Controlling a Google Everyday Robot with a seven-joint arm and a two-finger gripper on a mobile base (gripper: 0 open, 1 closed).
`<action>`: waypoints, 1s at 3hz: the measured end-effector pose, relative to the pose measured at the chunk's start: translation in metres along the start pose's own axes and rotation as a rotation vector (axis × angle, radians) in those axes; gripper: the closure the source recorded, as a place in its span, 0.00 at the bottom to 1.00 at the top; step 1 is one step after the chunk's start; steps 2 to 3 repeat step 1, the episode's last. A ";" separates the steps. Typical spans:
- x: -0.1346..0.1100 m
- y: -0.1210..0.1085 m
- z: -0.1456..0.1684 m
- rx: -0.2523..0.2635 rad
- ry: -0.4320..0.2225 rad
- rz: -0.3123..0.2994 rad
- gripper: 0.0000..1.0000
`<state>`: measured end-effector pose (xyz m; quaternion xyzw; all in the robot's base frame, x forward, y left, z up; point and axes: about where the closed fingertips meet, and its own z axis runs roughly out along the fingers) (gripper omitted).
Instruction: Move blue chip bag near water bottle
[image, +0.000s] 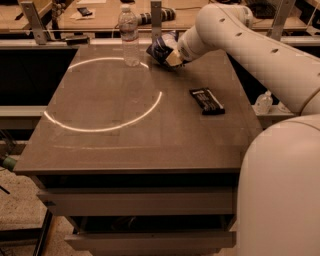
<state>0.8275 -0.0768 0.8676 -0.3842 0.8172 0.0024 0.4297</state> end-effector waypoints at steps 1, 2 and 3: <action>-0.005 0.000 0.001 -0.004 -0.010 -0.008 0.82; -0.005 0.000 0.001 -0.004 -0.010 -0.008 0.82; -0.005 0.000 0.001 -0.004 -0.010 -0.008 0.82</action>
Offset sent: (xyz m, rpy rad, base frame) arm 0.0000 0.0000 0.0000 0.0000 0.0000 0.0000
